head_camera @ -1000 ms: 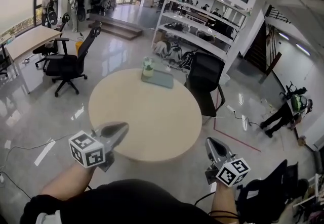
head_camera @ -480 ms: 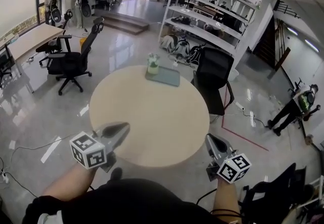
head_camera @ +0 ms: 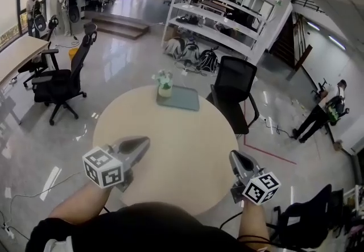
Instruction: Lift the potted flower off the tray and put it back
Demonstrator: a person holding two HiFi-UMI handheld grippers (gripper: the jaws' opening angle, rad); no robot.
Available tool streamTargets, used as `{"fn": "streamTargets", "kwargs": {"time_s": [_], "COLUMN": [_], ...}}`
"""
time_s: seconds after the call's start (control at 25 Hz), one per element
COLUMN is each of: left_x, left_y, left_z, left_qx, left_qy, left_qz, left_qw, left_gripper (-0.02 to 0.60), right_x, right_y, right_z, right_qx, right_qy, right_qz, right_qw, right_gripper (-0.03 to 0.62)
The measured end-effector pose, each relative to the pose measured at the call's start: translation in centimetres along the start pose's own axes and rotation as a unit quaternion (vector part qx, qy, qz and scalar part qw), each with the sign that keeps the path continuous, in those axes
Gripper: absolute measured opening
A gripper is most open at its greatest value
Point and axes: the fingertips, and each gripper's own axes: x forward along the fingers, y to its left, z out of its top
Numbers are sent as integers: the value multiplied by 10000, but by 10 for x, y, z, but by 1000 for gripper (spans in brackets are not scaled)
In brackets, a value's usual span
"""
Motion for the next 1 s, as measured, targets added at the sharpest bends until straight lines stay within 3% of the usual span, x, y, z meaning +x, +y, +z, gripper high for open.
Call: {"fn": "streamTargets", "kwargs": {"time_s": [0.24, 0.44, 0.72, 1.0], "left_x": [32, 57, 80, 100], "left_y": [88, 142, 178, 202], "left_z": [22, 8, -20, -45], "left_qx": [36, -14, -119, -110], "left_qy": [92, 155, 141, 319], "left_qz": [-33, 263, 940, 1189], "left_qw": [9999, 9995, 9954, 9923], "left_gripper": [-6, -6, -6, -6], "right_x": [86, 145, 213, 290], "right_y": [-17, -45, -97, -138], "right_z": [13, 2, -32, -52], "right_qx": [-51, -47, -129, -292], "right_qy": [121, 269, 508, 470], "right_qz": [-125, 15, 395, 232], "right_qw": [9998, 9996, 9978, 9982], "right_gripper": [15, 15, 52, 133]}}
